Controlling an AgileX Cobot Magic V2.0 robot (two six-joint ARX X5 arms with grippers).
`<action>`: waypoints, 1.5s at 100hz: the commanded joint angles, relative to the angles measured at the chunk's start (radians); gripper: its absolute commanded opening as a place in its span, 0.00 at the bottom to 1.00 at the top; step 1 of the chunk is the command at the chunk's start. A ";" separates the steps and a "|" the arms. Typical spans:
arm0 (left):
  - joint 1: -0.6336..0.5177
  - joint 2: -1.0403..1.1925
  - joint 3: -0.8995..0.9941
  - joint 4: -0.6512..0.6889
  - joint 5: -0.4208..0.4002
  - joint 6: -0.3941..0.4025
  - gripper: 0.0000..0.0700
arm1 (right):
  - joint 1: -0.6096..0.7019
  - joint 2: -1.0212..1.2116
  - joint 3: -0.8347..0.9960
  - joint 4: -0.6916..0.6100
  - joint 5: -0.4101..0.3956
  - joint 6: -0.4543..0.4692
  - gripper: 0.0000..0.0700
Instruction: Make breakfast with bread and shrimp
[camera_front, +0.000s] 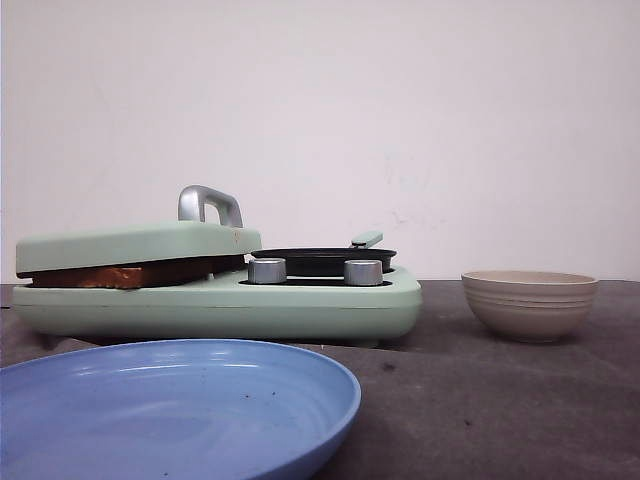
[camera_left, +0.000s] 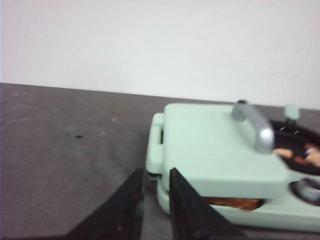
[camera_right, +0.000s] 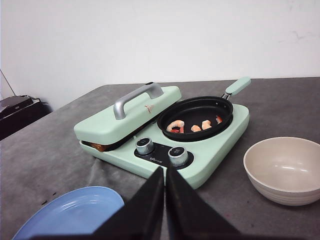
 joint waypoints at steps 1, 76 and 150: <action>0.003 -0.002 -0.068 0.117 0.013 0.026 0.00 | 0.004 0.000 0.002 0.011 0.000 0.009 0.00; 0.000 -0.002 -0.208 0.090 0.116 0.056 0.00 | 0.004 0.000 0.002 0.013 0.000 0.009 0.00; 0.000 -0.002 -0.208 0.090 0.116 0.056 0.00 | 0.003 0.002 0.002 -0.012 0.079 -0.016 0.00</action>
